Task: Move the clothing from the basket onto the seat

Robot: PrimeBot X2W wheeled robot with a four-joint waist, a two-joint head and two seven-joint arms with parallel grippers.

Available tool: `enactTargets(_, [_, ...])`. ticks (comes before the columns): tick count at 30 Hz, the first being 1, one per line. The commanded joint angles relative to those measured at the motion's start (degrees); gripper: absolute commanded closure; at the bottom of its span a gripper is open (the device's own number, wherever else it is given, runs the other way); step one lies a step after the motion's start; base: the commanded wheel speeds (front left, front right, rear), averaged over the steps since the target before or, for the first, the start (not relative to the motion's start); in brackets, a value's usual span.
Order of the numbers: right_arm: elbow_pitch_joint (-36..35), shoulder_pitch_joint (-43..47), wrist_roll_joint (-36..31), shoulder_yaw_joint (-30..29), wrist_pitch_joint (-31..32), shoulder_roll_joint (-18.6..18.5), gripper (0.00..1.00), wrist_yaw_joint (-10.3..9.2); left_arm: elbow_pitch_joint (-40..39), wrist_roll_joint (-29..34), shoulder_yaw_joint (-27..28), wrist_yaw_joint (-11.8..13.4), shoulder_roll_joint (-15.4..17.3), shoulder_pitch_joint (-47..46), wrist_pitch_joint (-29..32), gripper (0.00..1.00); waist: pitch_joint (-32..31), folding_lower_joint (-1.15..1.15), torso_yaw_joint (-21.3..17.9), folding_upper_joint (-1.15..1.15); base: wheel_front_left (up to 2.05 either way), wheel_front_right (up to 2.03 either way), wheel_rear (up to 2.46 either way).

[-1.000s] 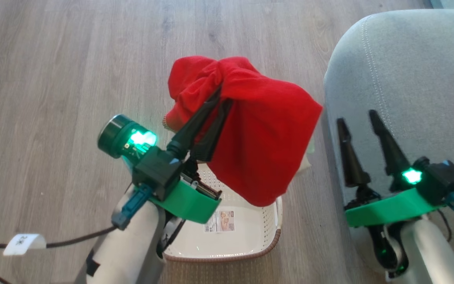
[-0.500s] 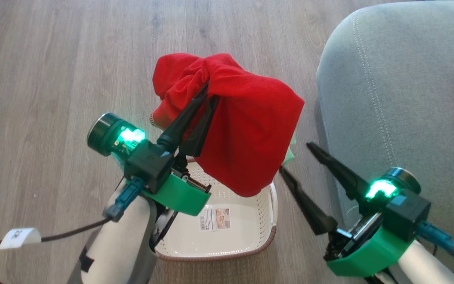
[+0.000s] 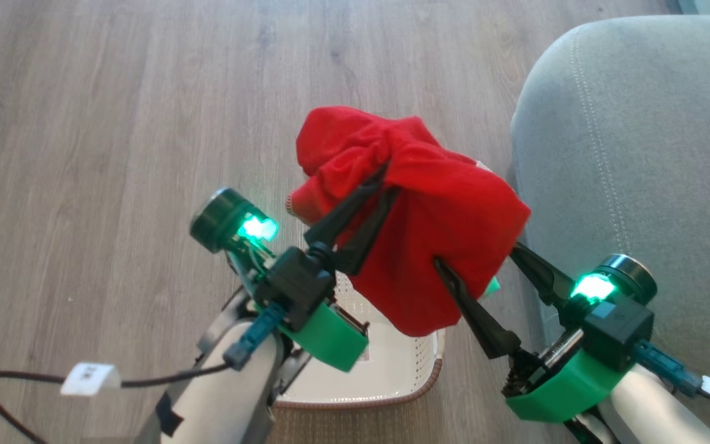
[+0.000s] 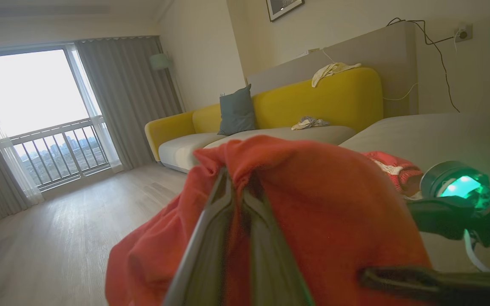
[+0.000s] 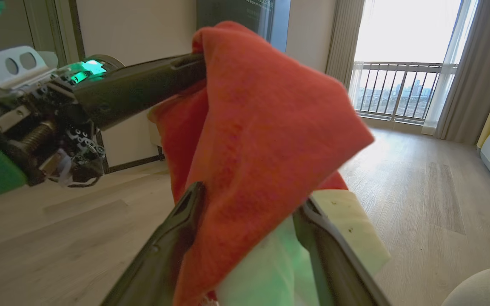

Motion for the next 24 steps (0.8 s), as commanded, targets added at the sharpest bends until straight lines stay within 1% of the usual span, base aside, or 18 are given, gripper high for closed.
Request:
enactTargets(1, [-1.09,-1.76,-0.83,0.15,-0.11,0.24,0.00,-0.01,-2.02,-0.20,0.90,-0.08,0.32,-2.38,-0.27,1.00,-0.20,0.00,0.37,0.00,0.00,0.00,0.00])
enactTargets(4, [0.20,-2.27,-1.85,-0.06,-0.11,1.03,0.00,-0.01,-1.93,-0.56,-0.97,-0.20,0.32,-2.09,-0.27,1.00,-0.44,0.00,0.78,0.00,0.00,0.00,0.00])
enactTargets(11, [4.18,-4.78,-3.89,2.52,-0.11,2.39,0.00,-0.01,-1.62,-1.85,-5.99,-0.71,0.32,-1.54,-0.27,1.00,-1.07,0.00,1.59,0.00,0.00,0.00,0.00])
enactTargets(17, [6.57,-6.83,-4.33,2.83,-0.11,4.56,0.00,-0.01,-1.25,-2.54,-8.54,-0.97,0.32,-1.71,-0.27,1.00,-0.87,0.00,2.35,0.00,0.00,0.00,0.00])
enactTargets(18, [7.05,-6.89,-4.03,2.70,-0.11,4.96,0.43,-0.01,-1.28,-2.62,-8.79,-0.98,0.32,-1.77,-0.27,1.00,-0.82,0.00,2.51,0.00,0.00,0.00,0.00])
enactTargets(19, [7.42,-7.02,-3.93,2.55,-0.11,5.26,1.00,-0.01,-1.30,-2.71,-8.98,-1.00,0.32,-1.82,-0.27,1.00,-0.79,0.00,2.66,0.00,0.00,0.00,0.00])
enactTargets(24, [8.07,-7.17,-3.69,1.86,-0.11,6.32,1.00,-0.01,-1.11,-3.09,-8.90,-1.06,0.32,-1.84,-0.27,1.00,-0.60,0.00,3.18,0.00,0.00,0.00,0.00])
